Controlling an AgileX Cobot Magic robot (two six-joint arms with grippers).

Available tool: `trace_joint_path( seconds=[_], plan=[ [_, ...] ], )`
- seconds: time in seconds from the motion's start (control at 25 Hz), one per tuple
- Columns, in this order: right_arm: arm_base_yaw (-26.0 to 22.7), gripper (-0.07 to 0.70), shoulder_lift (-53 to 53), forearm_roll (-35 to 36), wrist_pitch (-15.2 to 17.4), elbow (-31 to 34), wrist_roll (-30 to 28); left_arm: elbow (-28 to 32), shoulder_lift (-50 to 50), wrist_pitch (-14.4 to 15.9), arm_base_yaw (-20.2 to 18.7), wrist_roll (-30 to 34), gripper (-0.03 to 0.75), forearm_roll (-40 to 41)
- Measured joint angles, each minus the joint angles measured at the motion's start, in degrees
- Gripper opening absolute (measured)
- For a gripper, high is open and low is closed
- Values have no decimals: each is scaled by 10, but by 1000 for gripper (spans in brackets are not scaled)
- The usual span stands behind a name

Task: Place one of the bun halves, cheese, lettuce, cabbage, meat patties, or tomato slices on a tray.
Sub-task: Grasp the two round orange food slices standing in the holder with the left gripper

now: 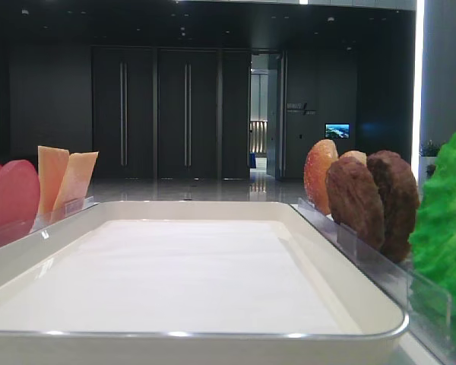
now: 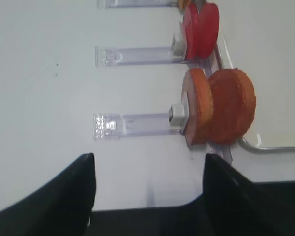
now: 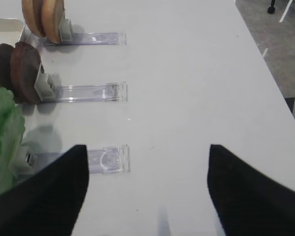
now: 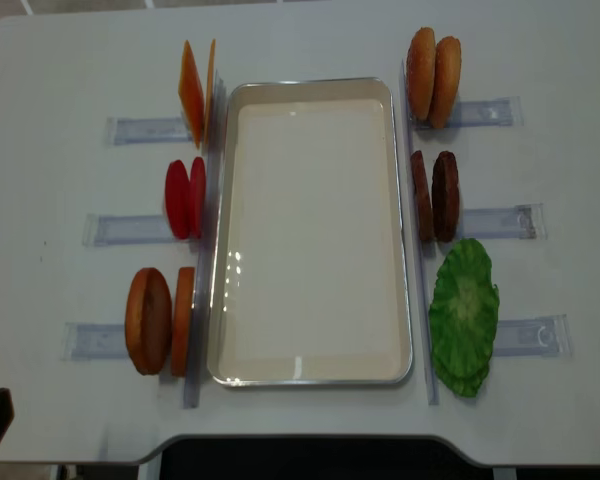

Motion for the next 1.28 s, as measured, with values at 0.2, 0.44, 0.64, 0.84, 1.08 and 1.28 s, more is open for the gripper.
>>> trace_joint_path(
  seconds=[0.2, 0.44, 0.64, 0.84, 1.08, 1.28],
  plan=[
    [0, 485, 0, 0, 0, 0, 0, -54, 108, 14, 0, -12, 517, 1],
    [0, 485, 0, 0, 0, 0, 0, -125, 257, 15, 0, -14, 517, 12],
    [0, 485, 0, 0, 0, 0, 0, -190, 394, 15, 0, -17, 517, 15],
    [0, 485, 0, 0, 0, 0, 0, -259, 505, 15, 0, -26, 517, 14],
    [0, 485, 0, 0, 0, 0, 0, -294, 572, 10, -10, -49, 517, 8],
    [0, 485, 0, 0, 0, 0, 0, -295, 572, 10, -68, -110, 517, 24]
  ],
)
